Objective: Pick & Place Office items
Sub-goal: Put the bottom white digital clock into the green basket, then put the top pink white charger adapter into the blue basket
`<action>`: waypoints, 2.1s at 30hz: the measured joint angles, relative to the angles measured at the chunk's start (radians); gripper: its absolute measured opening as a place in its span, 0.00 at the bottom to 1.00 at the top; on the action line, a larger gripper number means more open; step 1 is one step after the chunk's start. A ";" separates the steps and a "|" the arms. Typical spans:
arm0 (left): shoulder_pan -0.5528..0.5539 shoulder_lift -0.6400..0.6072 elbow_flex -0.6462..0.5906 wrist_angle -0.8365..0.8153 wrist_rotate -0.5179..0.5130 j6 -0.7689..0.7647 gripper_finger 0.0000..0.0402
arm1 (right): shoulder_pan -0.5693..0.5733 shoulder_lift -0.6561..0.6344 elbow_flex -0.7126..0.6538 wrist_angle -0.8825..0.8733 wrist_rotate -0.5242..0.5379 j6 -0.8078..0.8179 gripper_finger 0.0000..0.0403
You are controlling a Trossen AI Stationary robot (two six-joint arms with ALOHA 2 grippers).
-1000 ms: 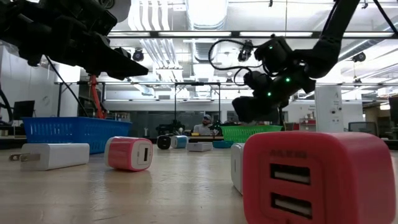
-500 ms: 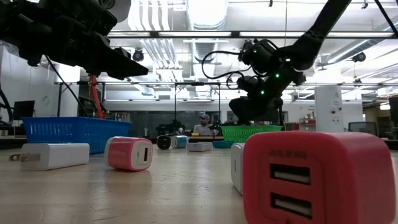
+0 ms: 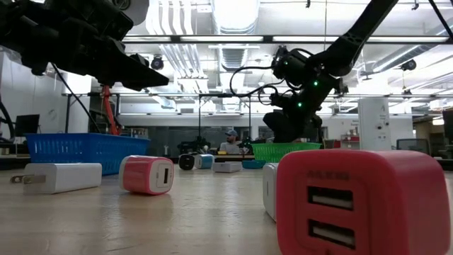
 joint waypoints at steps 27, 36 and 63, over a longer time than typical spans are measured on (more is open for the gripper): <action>0.000 0.000 0.000 0.000 0.000 0.000 0.49 | -0.009 0.000 0.004 -0.029 -0.087 0.033 0.31; 0.000 0.000 0.000 0.000 0.000 0.000 0.49 | -0.009 0.000 0.004 -0.028 -0.086 0.038 0.31; 0.000 0.000 0.000 0.000 0.000 0.003 0.49 | 0.065 0.004 -0.002 0.231 0.062 -0.039 0.65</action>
